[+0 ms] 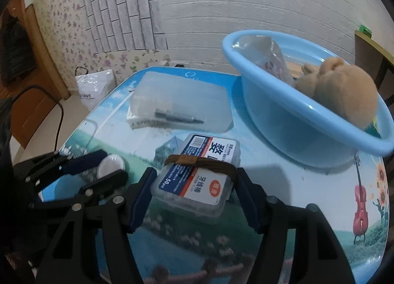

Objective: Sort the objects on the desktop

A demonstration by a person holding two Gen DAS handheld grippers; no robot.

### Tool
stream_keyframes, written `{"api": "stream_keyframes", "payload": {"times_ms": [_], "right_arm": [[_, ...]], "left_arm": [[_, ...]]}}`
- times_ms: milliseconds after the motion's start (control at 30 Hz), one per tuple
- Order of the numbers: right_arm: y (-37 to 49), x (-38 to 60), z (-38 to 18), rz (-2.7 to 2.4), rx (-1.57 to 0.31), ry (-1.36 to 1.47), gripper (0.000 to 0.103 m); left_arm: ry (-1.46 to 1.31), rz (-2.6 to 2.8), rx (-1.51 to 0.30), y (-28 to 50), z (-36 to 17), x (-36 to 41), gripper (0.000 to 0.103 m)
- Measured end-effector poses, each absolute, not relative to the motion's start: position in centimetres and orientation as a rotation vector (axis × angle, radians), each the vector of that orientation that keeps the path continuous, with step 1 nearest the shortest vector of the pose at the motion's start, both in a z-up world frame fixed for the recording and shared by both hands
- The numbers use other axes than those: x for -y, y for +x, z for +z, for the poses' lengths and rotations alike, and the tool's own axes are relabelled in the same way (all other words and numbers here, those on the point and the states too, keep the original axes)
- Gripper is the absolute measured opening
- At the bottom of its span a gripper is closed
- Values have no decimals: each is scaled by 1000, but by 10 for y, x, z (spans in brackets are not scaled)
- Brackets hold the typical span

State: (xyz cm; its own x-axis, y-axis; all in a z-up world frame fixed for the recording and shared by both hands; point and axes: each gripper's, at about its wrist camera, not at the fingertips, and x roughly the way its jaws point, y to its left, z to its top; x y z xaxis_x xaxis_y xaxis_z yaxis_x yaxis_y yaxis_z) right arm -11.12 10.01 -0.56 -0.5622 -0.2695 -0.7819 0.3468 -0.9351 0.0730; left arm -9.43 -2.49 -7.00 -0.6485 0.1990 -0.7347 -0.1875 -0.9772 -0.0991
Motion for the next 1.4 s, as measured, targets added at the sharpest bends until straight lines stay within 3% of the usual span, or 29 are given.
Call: {"api": "stream_keyframes", "payload": {"times_ms": [633, 900, 1267, 1400], "right_arm": [[-70, -157, -8, -2499, -209, 1243, 64], [-69, -169, -13, -2485, -152, 1264, 65], [-71, -187, -20, -2511, -176, 1284, 67], [-71, -191, -22, -2529, -155, 1239, 74]], "left_arm": [[-1297, 2700, -62, -78, -65, -26, 38], [-1283, 2721, -74, -77, -66, -28, 39], [-1238, 2749, -77, -78, -69, -25, 52], [-1205, 2760, -77, -78, -71, -25, 59]]}}
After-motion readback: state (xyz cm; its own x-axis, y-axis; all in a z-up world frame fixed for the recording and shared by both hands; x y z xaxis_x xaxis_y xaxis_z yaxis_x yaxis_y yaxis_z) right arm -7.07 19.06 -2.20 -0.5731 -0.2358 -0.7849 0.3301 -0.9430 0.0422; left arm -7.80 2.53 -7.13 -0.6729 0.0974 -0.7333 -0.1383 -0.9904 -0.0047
